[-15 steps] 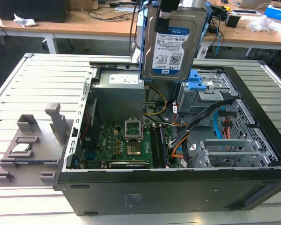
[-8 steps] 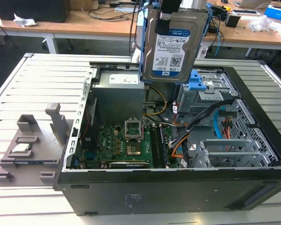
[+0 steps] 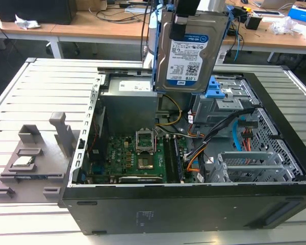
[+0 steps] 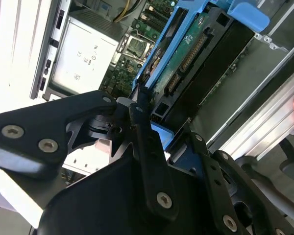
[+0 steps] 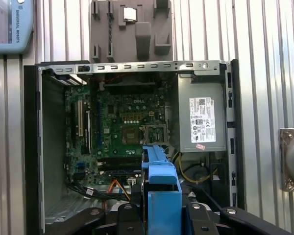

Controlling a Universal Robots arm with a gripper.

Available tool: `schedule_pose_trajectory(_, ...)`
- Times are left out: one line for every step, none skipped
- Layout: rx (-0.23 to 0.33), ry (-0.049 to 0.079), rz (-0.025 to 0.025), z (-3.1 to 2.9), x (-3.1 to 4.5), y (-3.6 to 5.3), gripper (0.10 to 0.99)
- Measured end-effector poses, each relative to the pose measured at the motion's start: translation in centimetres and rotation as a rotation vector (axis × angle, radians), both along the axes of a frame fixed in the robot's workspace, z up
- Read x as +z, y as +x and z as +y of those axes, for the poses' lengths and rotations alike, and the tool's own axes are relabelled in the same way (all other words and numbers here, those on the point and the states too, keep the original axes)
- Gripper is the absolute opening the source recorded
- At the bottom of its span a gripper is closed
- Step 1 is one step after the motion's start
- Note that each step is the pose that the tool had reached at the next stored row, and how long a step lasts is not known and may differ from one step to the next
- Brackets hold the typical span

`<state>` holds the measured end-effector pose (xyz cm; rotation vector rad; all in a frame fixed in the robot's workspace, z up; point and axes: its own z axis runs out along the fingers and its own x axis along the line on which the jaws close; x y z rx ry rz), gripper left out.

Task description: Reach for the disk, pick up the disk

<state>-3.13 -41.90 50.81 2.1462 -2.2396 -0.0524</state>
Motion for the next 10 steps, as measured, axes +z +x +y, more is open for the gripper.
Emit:
schedule_pose_trajectory(0.000, 0.000, 0.0000, -0.09, 0.00, 0.00, 0.369)
schedule_pose_trajectory(0.000, 0.000, 0.0000, -0.20, 0.00, 0.00, 0.369)
schedule_pose_trajectory(0.000, 0.000, 0.0000, -0.40, 0.00, 0.00, 0.369)
schedule_pose_trajectory(0.000, 0.000, 0.0000, -0.60, 0.00, 0.00, 0.369)
schedule_pose_trajectory(0.000, 0.000, 0.0000, -0.69, 0.00, 0.00, 0.369)
schedule_pose_trajectory(0.000, 0.000, 0.0000, -0.85, 0.00, 0.00, 0.369)
schedule_pose_trajectory(0.000, 0.000, 0.0001, -1.13, 0.00, 0.00, 0.369)
schedule_pose_trajectory(0.000, 0.000, 0.0000, -1.26, 0.00, 0.00, 0.369)
schedule_pose_trajectory(0.000, 0.000, 0.0000, -1.39, 0.00, 0.00, 0.369)
schedule_pose_trajectory(0.000, 0.000, 0.0001, -1.53, 0.00, 0.00, 0.369)
